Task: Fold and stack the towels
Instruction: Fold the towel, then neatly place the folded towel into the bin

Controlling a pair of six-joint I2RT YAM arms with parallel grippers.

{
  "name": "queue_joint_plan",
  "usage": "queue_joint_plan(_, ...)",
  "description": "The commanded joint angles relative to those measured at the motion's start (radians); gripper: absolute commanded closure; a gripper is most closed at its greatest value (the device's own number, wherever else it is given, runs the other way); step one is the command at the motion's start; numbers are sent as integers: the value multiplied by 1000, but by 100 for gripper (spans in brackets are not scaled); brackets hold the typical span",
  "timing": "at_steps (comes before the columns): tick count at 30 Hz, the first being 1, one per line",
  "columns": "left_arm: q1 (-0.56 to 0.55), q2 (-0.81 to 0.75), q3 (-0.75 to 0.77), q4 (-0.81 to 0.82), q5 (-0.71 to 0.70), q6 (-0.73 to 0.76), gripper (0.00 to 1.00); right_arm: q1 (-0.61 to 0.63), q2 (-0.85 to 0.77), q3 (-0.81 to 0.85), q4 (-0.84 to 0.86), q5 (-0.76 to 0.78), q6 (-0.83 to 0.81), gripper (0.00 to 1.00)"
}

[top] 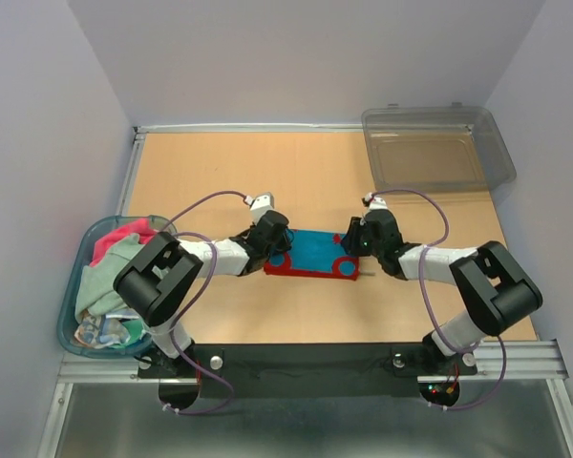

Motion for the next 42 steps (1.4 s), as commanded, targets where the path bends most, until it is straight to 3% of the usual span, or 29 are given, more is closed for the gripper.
queue_joint_plan(1,31,27,-47,54,-16,-63,61,-37,52,-19,93,20,17,66)
queue_joint_plan(6,123,-16,-84,40,-13,-46,61,-41,87,9,94,-38,28,65)
queue_joint_plan(8,136,-53,-56,-24,-28,35,59,-41,60,48,64,-81,26,64)
queue_joint_plan(11,136,-97,31,-122,-64,162,49,-41,-29,124,-47,-76,-12,55)
queue_joint_plan(12,133,-110,75,-144,-73,181,43,-41,-82,139,-68,-66,-24,46)
queue_joint_plan(15,113,-150,135,-213,-82,259,34,-49,-149,178,-172,-3,-70,33)
queue_joint_plan(16,78,-162,177,-249,-90,293,30,-54,-176,200,-236,26,-78,24)
queue_joint_plan(18,32,-168,244,-299,-113,308,25,-78,-198,222,-301,54,-92,14)
queue_joint_plan(22,-106,-148,321,-389,-142,325,22,-165,-261,184,-430,99,-67,5)
queue_joint_plan(30,-414,103,571,-550,-200,376,22,-366,-362,78,-492,24,34,0)
queue_joint_plan(34,-475,217,648,-578,-240,408,22,-374,-365,47,-490,-32,61,0)
queue_joint_plan(42,-490,350,729,-592,-243,442,25,-373,-376,9,-481,-93,58,0)
